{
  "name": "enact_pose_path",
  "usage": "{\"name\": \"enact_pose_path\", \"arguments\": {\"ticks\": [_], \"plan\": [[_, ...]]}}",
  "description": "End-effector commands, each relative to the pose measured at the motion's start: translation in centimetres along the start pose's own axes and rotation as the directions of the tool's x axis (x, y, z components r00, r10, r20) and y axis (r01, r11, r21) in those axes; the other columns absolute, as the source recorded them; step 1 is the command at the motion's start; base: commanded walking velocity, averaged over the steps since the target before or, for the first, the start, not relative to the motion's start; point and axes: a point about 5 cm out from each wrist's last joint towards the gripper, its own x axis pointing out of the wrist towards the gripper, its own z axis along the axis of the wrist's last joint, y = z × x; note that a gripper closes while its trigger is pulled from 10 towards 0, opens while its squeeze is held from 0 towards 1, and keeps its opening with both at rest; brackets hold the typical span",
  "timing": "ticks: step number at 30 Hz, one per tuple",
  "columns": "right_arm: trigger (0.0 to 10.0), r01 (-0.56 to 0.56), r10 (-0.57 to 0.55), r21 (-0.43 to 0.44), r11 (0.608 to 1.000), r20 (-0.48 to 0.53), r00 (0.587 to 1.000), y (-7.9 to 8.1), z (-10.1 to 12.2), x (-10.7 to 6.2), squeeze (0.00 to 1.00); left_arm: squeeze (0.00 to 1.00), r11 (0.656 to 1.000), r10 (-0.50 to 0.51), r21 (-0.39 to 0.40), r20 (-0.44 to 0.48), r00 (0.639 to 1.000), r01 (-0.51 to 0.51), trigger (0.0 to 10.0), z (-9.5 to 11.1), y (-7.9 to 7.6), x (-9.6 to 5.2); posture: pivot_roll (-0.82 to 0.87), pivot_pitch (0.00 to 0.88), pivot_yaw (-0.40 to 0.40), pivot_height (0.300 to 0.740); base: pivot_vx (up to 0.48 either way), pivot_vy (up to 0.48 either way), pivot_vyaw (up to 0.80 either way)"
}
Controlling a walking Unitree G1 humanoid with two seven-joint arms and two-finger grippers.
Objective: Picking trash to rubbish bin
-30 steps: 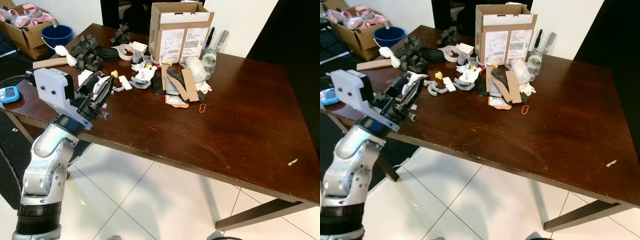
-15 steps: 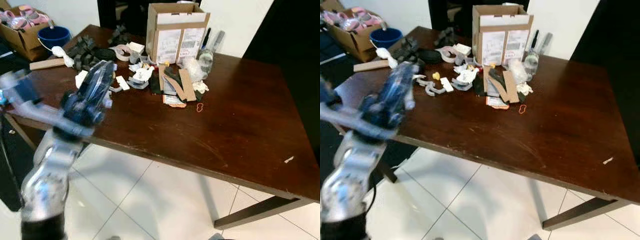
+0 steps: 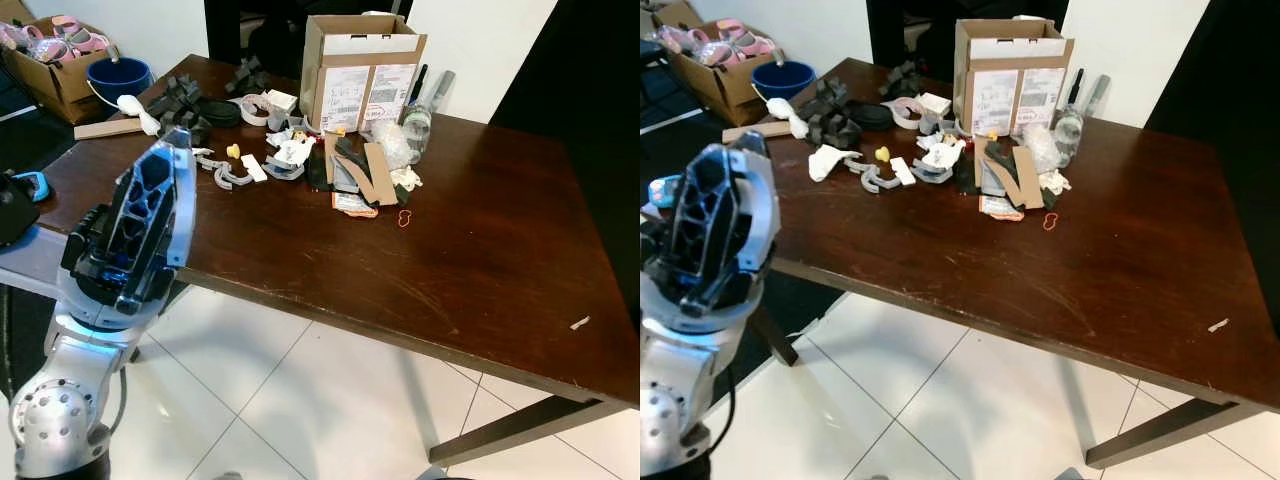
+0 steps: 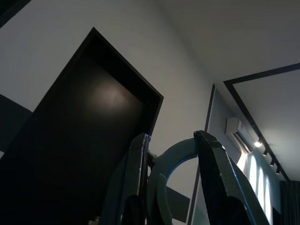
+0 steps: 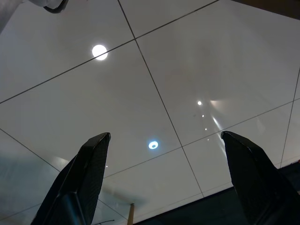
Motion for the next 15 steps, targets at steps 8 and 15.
{"name": "enact_pose_path", "arguments": {"ticks": [8, 15], "plan": [[10.0, 0.000, 0.000, -0.011, 1.000, -0.018, 1.000, -0.1, -0.4, 0.0, 0.00, 0.00, 0.999, 0.052, -0.001, -0.105, 0.993, -0.052, 10.0, -1.6, 0.6, -0.3, 0.25, 0.105, -0.078, 0.740, 0.000, 0.000, 0.00], [10.0, -0.002, 0.002, -0.011, 1.000, -0.019, 1.000, -0.4, -0.4, 0.0, 0.00, 0.00, 0.995, 0.098, 0.006, -0.164, 0.982, -0.098, 10.0, -2.3, 1.1, -0.5, 0.25, 0.112, -0.076, 0.740, 0.000, 0.000, 0.00]]}}
